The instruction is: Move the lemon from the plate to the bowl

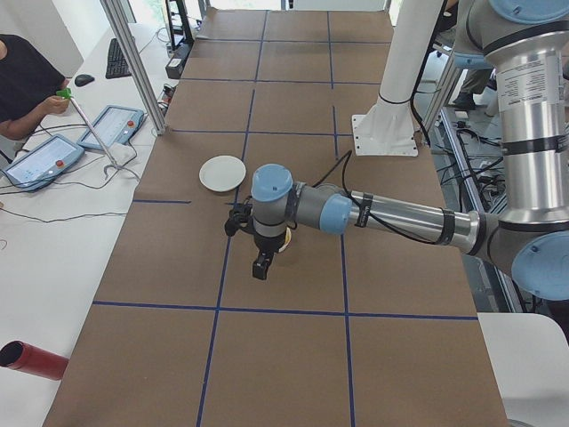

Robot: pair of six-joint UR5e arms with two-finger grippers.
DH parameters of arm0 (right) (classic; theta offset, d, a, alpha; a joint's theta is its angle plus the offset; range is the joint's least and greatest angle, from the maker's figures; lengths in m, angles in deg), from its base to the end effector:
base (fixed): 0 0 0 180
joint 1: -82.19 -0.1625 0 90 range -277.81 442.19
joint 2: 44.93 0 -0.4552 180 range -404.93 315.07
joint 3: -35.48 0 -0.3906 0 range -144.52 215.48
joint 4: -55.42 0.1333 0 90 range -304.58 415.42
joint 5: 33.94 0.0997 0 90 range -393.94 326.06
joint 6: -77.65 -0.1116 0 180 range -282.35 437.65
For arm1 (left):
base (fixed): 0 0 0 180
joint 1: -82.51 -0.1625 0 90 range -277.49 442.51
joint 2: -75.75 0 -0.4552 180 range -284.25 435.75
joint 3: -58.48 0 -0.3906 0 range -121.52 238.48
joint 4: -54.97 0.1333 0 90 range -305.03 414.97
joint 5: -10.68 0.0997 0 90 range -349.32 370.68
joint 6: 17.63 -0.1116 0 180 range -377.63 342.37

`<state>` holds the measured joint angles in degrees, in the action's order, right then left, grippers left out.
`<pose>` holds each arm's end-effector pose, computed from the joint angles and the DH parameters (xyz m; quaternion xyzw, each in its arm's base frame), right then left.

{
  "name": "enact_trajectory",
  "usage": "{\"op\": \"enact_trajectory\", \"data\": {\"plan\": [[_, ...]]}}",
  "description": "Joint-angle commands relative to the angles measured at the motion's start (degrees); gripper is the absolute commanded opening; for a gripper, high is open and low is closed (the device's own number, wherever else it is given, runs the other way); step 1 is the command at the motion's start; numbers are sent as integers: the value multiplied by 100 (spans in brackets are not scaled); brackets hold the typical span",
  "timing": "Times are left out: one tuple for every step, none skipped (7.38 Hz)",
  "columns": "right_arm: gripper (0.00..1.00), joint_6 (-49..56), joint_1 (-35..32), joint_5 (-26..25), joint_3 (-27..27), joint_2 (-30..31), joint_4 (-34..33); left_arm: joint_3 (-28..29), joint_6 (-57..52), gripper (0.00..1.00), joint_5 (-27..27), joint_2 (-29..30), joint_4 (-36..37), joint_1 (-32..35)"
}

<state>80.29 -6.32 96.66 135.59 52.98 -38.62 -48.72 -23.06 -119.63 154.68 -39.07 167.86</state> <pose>0.0496 -0.4260 0.6863 -0.0116 -0.3470 -0.0282 0.9374 -0.0273 -0.4177 0.6337 0.0855 0.3426 0.1126 0.9288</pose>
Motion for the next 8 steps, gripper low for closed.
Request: {"op": "enact_trajectory", "data": {"plan": [[100, 0, 0, 0, 0, 0, 0, 411, -300, 99, -395, -44, 488, 702], [100, 0, 0, 0, 0, 0, 0, 254, -291, 99, -477, -44, 814, 737], [100, 0, 0, 0, 0, 0, 0, 226, -283, 100, -512, -52, 835, 763], [100, 0, 0, 0, 0, 0, 0, 260, -274, 100, -530, -61, 844, 764], [100, 0, 0, 0, 0, 0, 0, 226, -274, 100, -626, -61, 835, 772], [100, 0, 0, 0, 0, 0, 0, 217, -282, 100, -627, -61, 800, 781], [100, 0, 0, 0, 0, 0, 0, 225, -274, 100, -627, -70, 809, 799], [100, 0, 0, 0, 0, 0, 0, 234, -274, 100, -618, -70, 800, 868]]}}
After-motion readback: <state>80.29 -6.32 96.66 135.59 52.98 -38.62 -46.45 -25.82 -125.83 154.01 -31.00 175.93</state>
